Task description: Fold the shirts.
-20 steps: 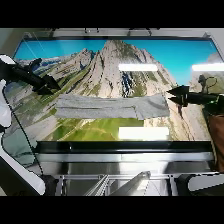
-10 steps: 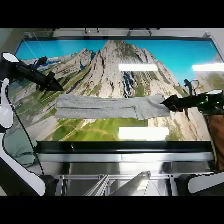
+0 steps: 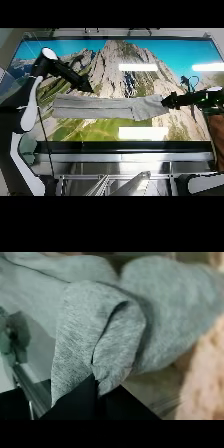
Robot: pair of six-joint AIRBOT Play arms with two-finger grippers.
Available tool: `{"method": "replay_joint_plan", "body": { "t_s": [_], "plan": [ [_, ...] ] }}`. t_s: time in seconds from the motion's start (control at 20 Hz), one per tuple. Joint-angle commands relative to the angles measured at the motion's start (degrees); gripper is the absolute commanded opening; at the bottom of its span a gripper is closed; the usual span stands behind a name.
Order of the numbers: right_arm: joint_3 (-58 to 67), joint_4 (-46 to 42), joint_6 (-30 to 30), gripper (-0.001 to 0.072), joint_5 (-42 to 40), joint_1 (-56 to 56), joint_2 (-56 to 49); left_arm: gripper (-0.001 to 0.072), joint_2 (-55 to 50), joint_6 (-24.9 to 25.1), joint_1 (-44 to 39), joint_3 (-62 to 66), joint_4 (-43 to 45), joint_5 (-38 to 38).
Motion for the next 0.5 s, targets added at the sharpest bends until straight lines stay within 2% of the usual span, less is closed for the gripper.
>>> {"method": "replay_joint_plan", "body": {
  "t_s": [0.0,0.25,0.45],
  "plan": [
    [2.25,5.68,0.98,0.0017,8.57,-1.73,3.72,-0.0002,-1.97,-3.32,-9.86,-0.02,8.63,6.34],
    [5.55,9.44,5.6,0.0017,16.44,-1.68,7.87,-0.0002,-7.28,-6.91,-18.32,0.0,9.35,10.73],
    [5.84,11.8,7.93,0.0017,18.01,-1.33,12.04,0.0,-8.37,-6.34,-21.24,1.6,1.31,11.5]
  ]
}}
